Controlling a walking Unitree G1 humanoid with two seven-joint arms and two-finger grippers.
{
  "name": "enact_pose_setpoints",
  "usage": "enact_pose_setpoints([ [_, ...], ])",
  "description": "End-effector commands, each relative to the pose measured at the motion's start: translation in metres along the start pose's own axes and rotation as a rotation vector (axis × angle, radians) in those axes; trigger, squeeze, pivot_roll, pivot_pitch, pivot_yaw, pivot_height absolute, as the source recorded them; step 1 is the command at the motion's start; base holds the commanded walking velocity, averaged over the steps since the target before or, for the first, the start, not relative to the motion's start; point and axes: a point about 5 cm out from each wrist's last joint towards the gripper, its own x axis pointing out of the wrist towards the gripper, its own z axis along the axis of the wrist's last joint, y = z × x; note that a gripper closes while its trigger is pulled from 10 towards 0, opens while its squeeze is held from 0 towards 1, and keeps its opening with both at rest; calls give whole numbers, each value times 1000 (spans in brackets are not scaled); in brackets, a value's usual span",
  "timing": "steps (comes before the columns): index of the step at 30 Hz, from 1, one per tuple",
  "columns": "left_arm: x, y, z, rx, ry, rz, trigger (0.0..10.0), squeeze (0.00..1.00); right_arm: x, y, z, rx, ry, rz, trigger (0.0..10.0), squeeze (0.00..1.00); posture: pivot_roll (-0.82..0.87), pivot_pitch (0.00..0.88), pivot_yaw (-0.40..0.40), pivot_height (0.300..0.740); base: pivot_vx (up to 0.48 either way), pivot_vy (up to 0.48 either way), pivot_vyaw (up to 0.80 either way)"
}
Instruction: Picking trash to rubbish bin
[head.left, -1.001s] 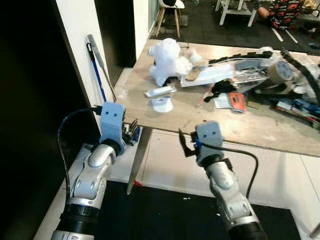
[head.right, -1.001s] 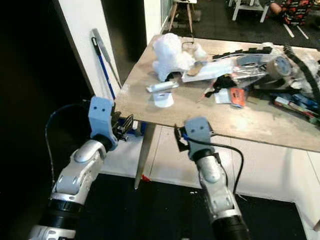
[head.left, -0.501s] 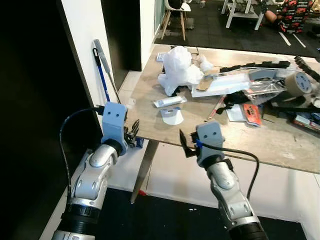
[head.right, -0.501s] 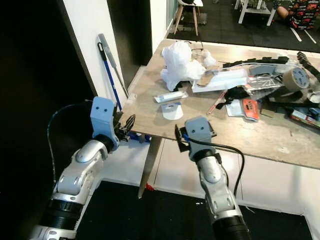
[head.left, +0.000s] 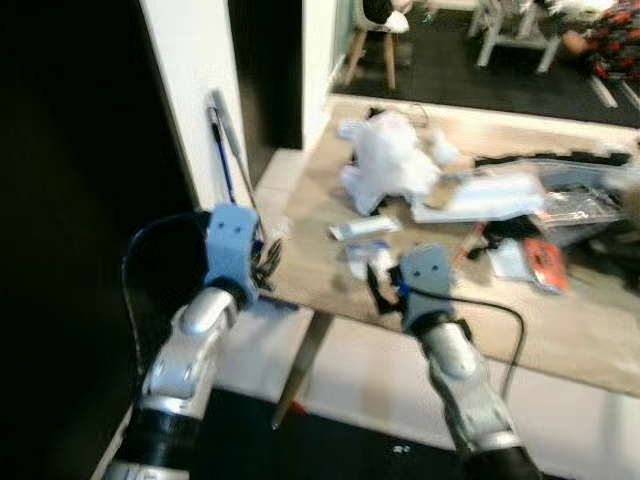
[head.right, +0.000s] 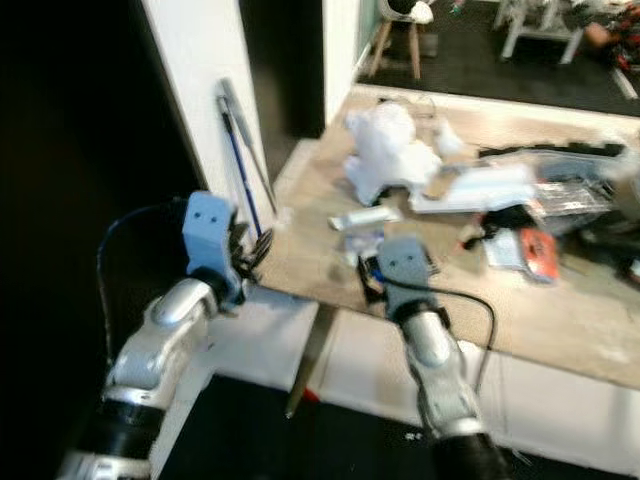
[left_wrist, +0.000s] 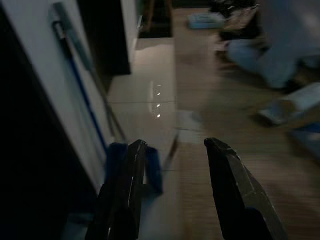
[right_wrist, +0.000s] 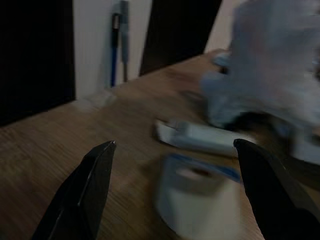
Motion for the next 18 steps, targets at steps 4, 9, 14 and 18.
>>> enact_pose_setpoints([
  [4, -1, -2, -6, -5, 29, -9, 10000, 0, -4, -4, -4, -20, 15, -4, 10000, 0, -40, 128, 47, 740, 338, 0, 0],
  [9, -1, -2, -6, -5, 28, -8, 10000, 0, -4, -3, -4, -19, 12, 2, 10000, 0, -39, 128, 48, 740, 333, 0, 0],
  [14, -2, 0, -6, -8, 21, 10, 10000, 0, -5, -2, 1, -23, -16, 8, 10000, 0, -40, 130, 50, 740, 105, 0, 0],
  [18, -2, 0, -4, -17, 14, 4, 10000, 0, -5, -1, 4, -29, -28, 13, 10000, 0, -39, 133, 51, 740, 0, 0, 0],
])
